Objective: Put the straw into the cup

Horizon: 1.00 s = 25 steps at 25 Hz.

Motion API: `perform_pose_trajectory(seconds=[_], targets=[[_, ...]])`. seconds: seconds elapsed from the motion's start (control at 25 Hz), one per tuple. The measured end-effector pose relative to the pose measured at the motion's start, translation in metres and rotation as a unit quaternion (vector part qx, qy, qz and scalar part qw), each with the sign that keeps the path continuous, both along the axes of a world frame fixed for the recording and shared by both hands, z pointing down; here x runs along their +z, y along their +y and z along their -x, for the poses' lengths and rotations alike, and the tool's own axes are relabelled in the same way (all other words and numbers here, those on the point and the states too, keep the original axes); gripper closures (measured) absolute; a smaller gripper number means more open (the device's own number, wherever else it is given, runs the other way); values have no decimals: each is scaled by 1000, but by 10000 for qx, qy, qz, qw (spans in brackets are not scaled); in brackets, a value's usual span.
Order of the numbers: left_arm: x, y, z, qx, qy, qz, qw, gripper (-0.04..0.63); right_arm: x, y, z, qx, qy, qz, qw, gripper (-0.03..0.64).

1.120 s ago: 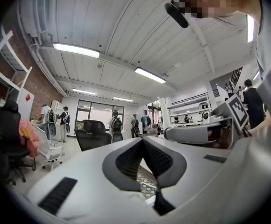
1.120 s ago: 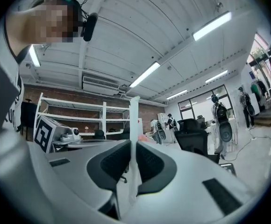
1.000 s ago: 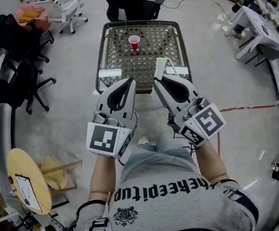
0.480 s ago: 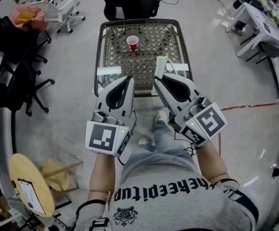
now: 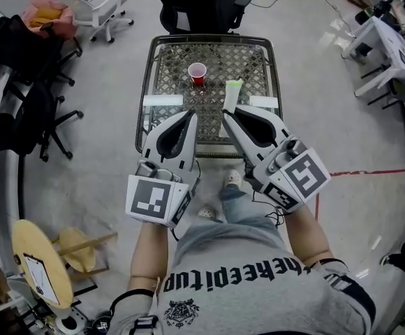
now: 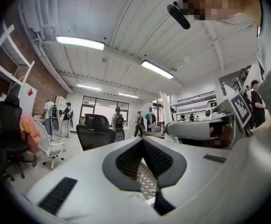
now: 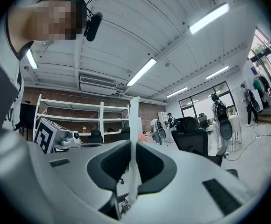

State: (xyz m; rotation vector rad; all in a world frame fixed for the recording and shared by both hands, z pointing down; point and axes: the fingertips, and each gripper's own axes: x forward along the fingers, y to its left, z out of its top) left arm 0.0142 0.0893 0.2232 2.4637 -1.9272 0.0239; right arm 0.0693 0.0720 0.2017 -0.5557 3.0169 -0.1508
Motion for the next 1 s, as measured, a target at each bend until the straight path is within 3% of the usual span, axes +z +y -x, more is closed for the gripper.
perform_pose_trajectory(seconds=[0.12,0.36,0.6,1.0], targets=[[-2,-21,4,-155,74,-91,9998,578,2,-22,3,-121,-2,55,9999,558],[9,-53,6,-348,49,253,9991,578,5,-61,7,-359,-32,126,9993,558],[5,-83,9,-663,120,-7,9977,578,8,-92,8,-622,-76,159,9979,558],[8,-117,8,-997,85,-24,9950,578,17,-130,9,-964,-149,256,9949,558]])
